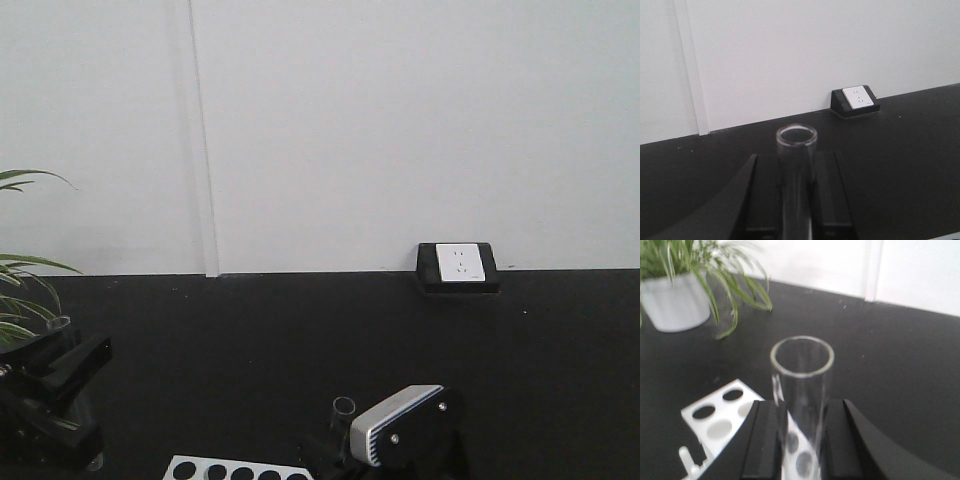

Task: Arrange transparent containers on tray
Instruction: 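Lift the clear tube out of the rack with the right gripper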

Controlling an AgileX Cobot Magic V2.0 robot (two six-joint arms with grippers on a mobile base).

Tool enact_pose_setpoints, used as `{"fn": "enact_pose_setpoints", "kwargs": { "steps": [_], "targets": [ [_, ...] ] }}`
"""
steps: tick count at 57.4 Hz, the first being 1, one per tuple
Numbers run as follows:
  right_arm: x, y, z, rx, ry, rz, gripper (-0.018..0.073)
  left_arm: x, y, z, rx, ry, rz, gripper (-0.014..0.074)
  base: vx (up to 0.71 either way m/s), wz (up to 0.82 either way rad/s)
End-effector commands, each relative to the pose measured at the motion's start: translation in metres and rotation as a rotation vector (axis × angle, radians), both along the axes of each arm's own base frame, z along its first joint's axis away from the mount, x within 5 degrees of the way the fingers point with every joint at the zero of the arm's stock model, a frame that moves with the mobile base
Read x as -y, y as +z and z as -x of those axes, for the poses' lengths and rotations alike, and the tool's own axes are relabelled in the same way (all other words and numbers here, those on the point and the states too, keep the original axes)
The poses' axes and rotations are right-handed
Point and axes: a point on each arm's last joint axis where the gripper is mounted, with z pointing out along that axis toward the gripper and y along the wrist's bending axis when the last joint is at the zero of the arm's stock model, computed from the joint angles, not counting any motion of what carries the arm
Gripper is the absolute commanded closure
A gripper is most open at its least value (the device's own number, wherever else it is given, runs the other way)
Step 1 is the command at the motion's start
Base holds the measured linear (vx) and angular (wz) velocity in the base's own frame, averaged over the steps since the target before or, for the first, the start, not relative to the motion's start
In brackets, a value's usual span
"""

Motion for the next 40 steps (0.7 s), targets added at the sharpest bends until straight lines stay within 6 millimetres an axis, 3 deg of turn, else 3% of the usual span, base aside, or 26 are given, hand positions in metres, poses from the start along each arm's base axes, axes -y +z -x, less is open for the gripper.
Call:
{"fn": "enact_pose_setpoints", "kwargs": {
  "steps": [1,10,24,31,40],
  "targets": [
    [0.007,0.035,0.002,0.127,-0.033,-0.081,0.0449,0.001,0.022,0.0,0.111,-0.008,0.055,0.0461,0.0,0.0],
    [0.014,0.054,0.005,0.135,-0.07,-0.08,0.0448,0.001,0.022,0.0,0.112,-0.008,0.056,0.0461,0.0,0.0],
    [0.016,0.112,0.003,0.179,-0.066,-0.094,0.0445,0.001,0.022,0.0,0.112,-0.008,0.056,0.0461,0.0,0.0],
    [0.031,0.136,0.006,0.194,-0.078,-0.09,0.0445,0.001,0.022,0.001,0.114,-0.008,0.056,0.0461,0.0,0.0],
    [0.067,0.156,0.02,0.197,-0.113,-0.057,0.0445,-0.002,0.03,0.009,0.15,-0.009,0.068,0.0461,0.0,0.0]
  ]
}}
